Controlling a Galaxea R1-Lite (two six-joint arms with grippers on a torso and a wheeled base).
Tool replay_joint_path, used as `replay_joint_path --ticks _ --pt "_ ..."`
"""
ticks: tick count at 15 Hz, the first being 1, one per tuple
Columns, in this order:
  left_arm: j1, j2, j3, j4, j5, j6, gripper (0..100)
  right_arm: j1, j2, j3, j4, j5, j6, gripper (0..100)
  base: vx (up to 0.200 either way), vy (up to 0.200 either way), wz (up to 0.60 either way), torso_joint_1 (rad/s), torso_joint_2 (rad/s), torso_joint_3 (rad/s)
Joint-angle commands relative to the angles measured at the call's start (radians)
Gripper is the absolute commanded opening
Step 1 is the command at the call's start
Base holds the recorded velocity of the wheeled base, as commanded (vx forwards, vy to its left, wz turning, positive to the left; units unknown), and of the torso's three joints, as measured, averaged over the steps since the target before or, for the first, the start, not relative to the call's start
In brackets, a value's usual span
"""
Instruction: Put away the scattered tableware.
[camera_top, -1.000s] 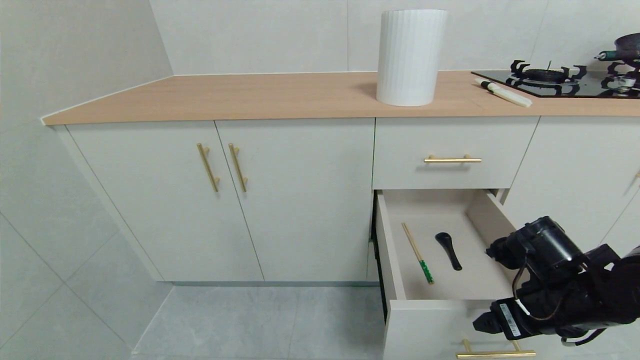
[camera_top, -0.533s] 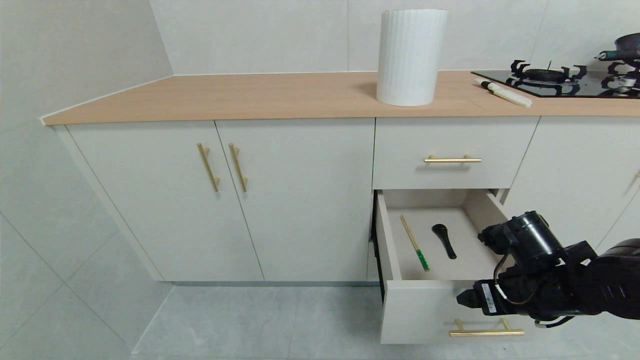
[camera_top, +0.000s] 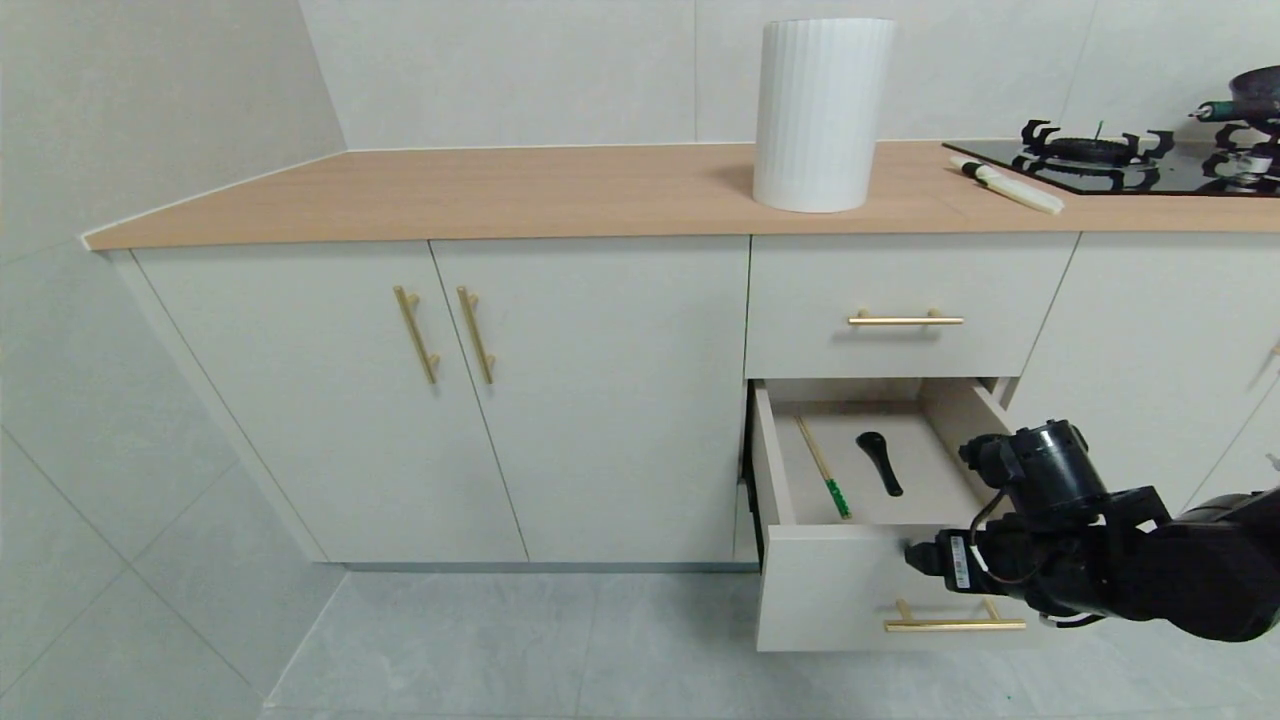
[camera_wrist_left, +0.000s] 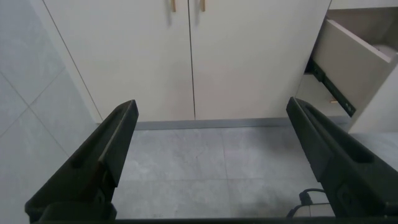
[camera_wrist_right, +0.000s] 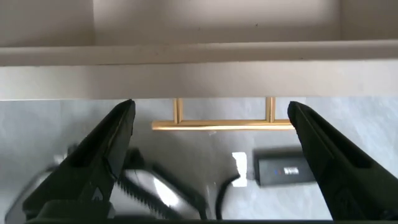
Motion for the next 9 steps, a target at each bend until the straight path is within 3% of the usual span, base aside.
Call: replay_joint_path --ticks 1,7,9 --pt "0.001 0.0 0.0 0.0 0.0 0.0 100 -0.031 0.046 -0.002 -0.041 0.0 -0.002 100 0.0 0.0 0.0 0.0 0.0 0.0" --pt "0.0 0.0 0.0 0.0 0.001 0.0 100 -0.074 0.218 -0.057 -0.392 0.002 -0.117 100 0.0 0.0 0.0 0.0 0.0 0.0" --pt "0.0 0.0 0.0 0.0 0.0 0.0 100 -0.08 0.249 -0.088 -0.414 0.002 -0.124 100 0.0 0.0 0.0 0.0 0.0 0.0"
